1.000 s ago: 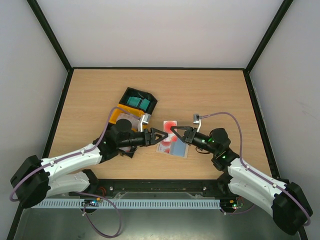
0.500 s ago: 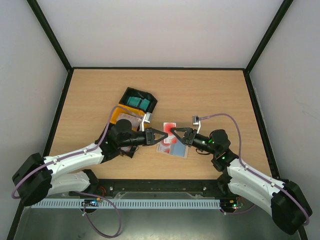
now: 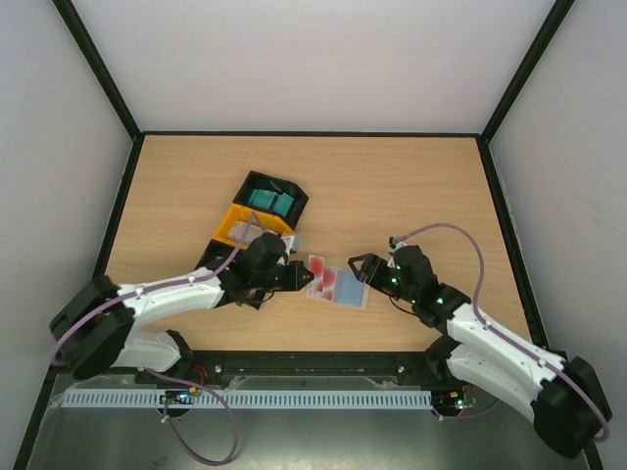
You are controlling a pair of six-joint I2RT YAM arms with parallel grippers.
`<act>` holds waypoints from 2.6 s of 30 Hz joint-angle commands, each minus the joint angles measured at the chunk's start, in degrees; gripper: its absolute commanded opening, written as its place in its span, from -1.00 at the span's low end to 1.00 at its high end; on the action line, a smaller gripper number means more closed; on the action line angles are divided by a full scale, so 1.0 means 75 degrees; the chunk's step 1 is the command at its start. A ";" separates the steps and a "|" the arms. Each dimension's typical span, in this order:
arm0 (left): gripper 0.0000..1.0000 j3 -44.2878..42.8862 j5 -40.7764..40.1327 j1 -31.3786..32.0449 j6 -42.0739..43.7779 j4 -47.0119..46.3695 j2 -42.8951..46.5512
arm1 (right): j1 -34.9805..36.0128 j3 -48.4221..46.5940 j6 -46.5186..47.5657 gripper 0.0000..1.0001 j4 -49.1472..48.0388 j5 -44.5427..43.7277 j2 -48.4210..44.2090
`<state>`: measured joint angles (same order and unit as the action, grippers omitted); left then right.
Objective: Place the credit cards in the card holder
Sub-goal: Insert the credit card into the card holder.
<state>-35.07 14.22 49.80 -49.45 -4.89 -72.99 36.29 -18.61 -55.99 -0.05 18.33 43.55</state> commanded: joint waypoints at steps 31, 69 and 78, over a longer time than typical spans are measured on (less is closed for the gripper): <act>-0.95 -0.0553 0.1180 -0.0020 0.0025 -0.1795 -0.2801 | 0.1255 -0.2135 0.1187 -0.16 0.3360 -0.2634 0.4933; -0.91 -0.0297 0.2272 -0.0004 -0.1101 -0.3314 -0.4216 | 0.1261 -0.1400 0.0521 -0.15 0.1883 -0.1565 0.4326; -0.85 -0.0632 0.2151 0.0155 -0.0811 -0.2854 -0.4354 | 0.1255 -0.1121 0.0226 -0.10 0.1343 -0.1375 0.4076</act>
<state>-38.20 29.65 49.23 -57.91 -30.46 -104.03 45.08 -28.73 -52.10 13.54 1.63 73.73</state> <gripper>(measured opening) 0.074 0.448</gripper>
